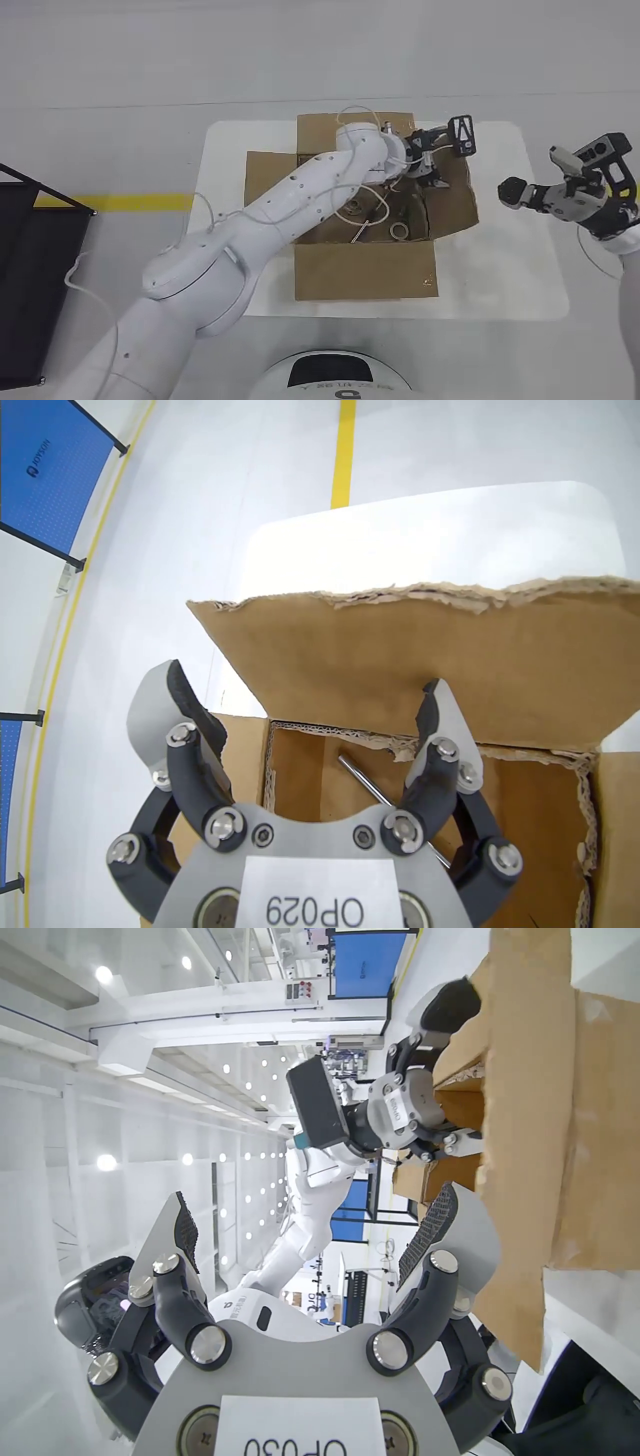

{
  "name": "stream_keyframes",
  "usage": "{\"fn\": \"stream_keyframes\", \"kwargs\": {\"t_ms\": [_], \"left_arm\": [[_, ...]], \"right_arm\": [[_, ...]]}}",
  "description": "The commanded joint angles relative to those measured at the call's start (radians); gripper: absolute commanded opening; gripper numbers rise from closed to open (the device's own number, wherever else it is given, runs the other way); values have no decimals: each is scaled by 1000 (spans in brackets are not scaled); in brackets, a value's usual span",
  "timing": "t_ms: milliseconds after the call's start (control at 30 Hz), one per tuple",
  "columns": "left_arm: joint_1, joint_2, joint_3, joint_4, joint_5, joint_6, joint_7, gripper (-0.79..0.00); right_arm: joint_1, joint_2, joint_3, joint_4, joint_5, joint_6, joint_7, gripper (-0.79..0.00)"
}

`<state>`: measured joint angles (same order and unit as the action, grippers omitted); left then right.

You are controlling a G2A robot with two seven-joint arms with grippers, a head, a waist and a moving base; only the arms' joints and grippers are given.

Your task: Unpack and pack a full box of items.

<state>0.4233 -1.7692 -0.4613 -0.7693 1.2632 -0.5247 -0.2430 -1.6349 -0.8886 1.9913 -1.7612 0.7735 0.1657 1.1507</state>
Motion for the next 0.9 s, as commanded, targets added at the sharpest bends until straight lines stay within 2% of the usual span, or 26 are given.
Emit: {"fn": "stream_keyframes", "kwargs": {"t_ms": [0, 167, 500, 667, 800, 867], "left_arm": [[-6, -14, 8, 29, -3, 1, 3, 0], [-25, -49, 8, 98, -33, 15, -14, 0], [-47, -104, 43, 165, 10, 62, -161, 0], [-46, -120, 34, 181, -1, 59, -135, 0], [-49, -114, -5, 193, -39, 37, -60, 0], [-49, -114, -5, 193, -39, 37, -60, 0]], "right_arm": [[-19, -1, 2, -42, -6, 15, -29, 0], [-40, -4, 5, -60, -9, 26, -78, 0], [-45, -2, -17, -55, -57, 73, -115, 0], [-45, -2, -17, -55, -57, 73, -115, 0], [-45, -2, -17, -55, -57, 73, -115, 0], [-45, -2, -17, -55, -57, 73, -115, 0]]}}
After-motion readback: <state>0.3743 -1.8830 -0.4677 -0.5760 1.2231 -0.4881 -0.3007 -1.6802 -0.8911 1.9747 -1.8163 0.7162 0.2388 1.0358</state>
